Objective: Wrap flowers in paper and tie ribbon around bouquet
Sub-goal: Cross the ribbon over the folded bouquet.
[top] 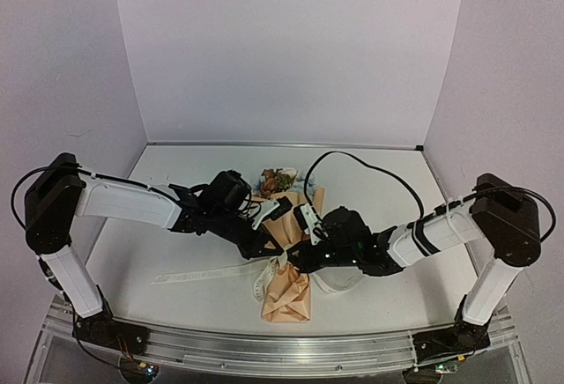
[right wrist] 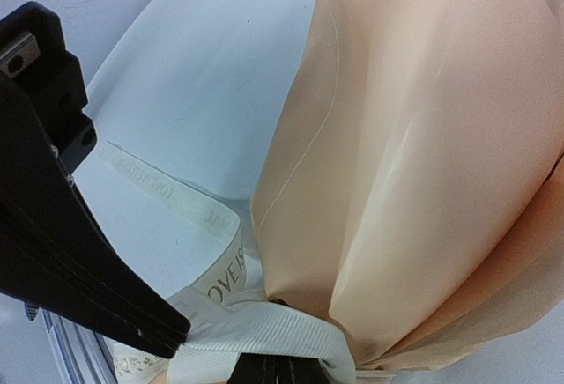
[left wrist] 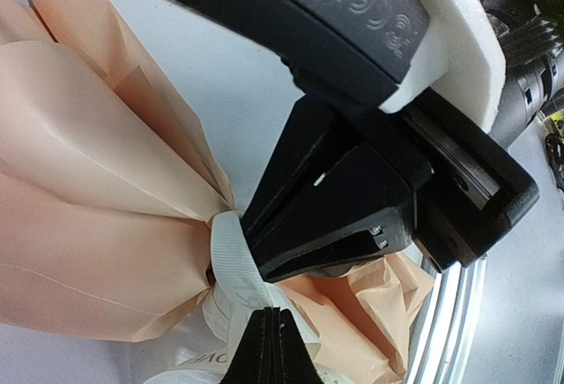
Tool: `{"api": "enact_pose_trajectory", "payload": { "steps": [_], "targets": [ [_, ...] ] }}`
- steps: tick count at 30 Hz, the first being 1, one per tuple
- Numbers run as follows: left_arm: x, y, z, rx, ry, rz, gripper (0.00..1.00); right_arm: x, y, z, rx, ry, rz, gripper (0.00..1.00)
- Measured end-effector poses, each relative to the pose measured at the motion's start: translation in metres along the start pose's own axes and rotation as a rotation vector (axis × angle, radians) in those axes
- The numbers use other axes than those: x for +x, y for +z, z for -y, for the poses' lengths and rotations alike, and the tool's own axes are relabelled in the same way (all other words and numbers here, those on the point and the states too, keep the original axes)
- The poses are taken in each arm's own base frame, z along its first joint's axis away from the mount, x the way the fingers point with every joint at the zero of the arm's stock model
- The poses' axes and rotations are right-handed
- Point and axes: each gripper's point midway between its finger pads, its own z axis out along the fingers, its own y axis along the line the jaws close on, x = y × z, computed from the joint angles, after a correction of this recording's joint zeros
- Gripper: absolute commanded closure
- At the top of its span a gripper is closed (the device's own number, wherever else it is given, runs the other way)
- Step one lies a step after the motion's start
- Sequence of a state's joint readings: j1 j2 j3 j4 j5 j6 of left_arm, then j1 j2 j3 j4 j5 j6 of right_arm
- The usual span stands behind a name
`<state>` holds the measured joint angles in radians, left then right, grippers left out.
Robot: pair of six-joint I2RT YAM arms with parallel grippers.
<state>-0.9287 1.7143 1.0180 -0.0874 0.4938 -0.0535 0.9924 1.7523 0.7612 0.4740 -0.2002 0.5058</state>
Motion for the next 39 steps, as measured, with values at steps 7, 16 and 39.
{"api": "enact_pose_trajectory", "payload": {
  "steps": [7, 16, 39],
  "targets": [
    [0.002, -0.002, 0.001, -0.001, -0.006, -0.009, 1.0, -0.005, -0.003, -0.004, -0.012, -0.041, 0.013, 1.0],
    [-0.007, -0.013, 0.007, 0.0, -0.007, 0.008, 1.0, -0.021, -0.002, -0.015, -0.033, -0.097, 0.046, 1.0],
    [-0.003, -0.019, -0.011, -0.108, -0.053, -0.009, 0.84, -0.039, 0.031, -0.018, -0.026, -0.028, 0.063, 1.0]
  ]
}}
